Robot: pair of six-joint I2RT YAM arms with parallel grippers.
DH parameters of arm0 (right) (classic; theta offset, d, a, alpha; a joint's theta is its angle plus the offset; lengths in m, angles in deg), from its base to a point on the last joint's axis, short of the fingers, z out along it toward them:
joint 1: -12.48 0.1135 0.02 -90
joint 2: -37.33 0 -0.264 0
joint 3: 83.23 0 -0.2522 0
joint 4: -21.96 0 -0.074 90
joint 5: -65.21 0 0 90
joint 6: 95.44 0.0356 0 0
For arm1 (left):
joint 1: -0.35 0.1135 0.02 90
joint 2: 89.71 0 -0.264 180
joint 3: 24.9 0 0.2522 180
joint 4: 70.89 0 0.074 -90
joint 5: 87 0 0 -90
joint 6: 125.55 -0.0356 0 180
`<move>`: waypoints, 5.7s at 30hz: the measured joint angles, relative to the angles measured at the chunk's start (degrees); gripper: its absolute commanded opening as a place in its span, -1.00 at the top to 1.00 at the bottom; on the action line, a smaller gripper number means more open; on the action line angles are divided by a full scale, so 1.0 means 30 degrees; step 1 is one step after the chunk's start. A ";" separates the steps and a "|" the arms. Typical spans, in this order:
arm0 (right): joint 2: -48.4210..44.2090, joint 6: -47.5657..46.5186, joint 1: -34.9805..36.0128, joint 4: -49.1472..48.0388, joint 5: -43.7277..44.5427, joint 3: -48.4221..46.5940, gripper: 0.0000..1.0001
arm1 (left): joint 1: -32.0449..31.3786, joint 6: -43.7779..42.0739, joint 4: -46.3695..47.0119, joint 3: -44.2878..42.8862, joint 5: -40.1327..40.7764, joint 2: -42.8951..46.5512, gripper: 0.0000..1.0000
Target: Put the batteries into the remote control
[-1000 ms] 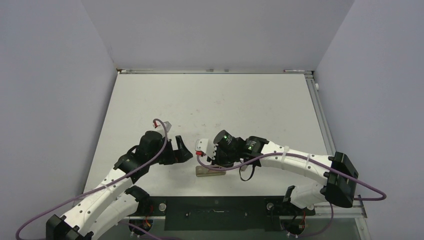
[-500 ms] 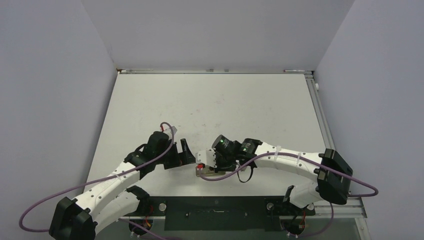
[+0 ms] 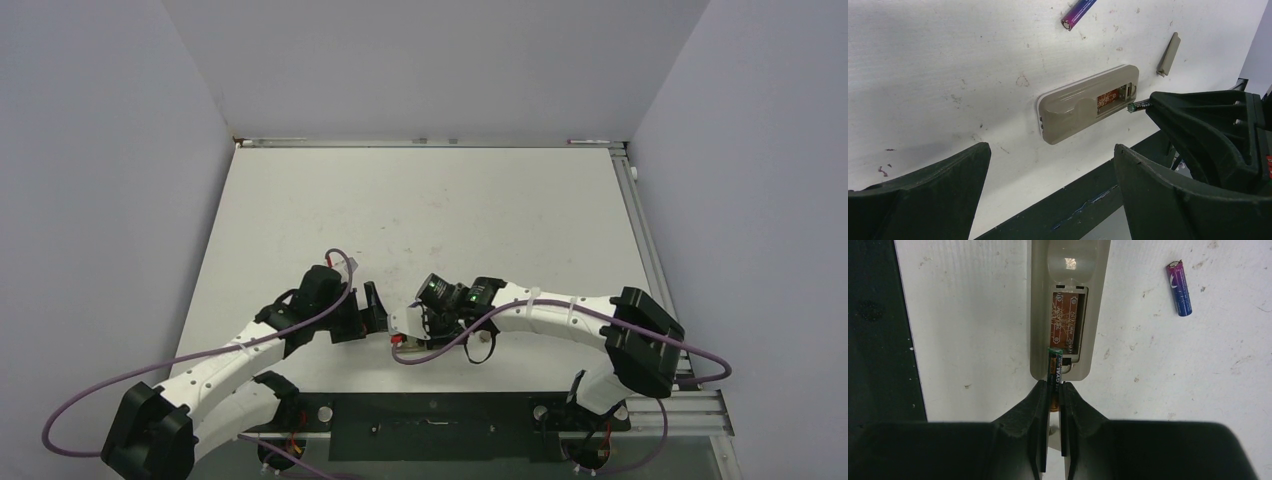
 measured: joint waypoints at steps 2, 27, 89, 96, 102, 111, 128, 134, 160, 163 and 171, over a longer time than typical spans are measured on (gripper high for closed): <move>0.0211 -0.0117 0.0000 -0.0007 0.0022 -0.0146 0.83 | 0.0000 0.0066 0.0087 0.0087 -0.0066 -0.0051 -0.82; 0.2091 -0.1377 0.0131 -0.0044 0.0262 -0.1676 0.83 | 0.0000 0.0270 0.1049 0.0736 -0.0554 -0.0423 -0.82; 0.3548 -0.1392 0.0627 0.1319 -0.0401 -0.3067 0.57 | 0.0233 0.0117 0.0648 0.1290 -0.0138 -0.0772 -0.82; 0.3541 -0.1158 0.0627 0.1304 -0.0372 -0.3067 0.56 | 0.0248 0.0146 0.0670 0.1304 -0.0138 -0.0765 -0.82; 0.3242 -0.0539 0.0765 0.0794 0.0102 -0.3067 0.55 | 0.0248 0.0197 0.0874 0.1311 -0.0270 -0.0765 -0.82; 0.2004 0.1217 0.0852 -0.0743 0.1078 -0.3045 0.58 | 0.0175 0.0270 0.1443 0.1311 -0.0692 -0.0758 -0.82; -0.0379 1.2072 0.0233 -0.2885 0.5537 -0.1180 0.70 | 0.0175 0.0277 0.2157 0.1311 -0.0772 -0.1326 -0.82; -0.0364 1.4885 0.0372 -0.2871 0.6433 -0.0801 0.56 | 0.0175 0.0277 0.2390 0.1311 -0.0925 -0.1792 -0.82; -0.3038 2.3518 0.0029 -0.3621 0.8014 0.2288 0.45 | -0.0627 0.0648 0.3898 0.1013 -0.1559 -0.3548 -0.49; -0.3038 2.3977 -0.0240 -0.3723 0.7635 0.2747 0.41 | -0.0845 0.0794 0.4218 0.1013 -0.1574 -0.3789 -0.42; -0.3024 2.4611 -0.0386 -0.3883 0.6965 0.2987 0.25 | -0.1319 0.1260 0.4954 0.0969 -0.1632 -0.4590 -0.20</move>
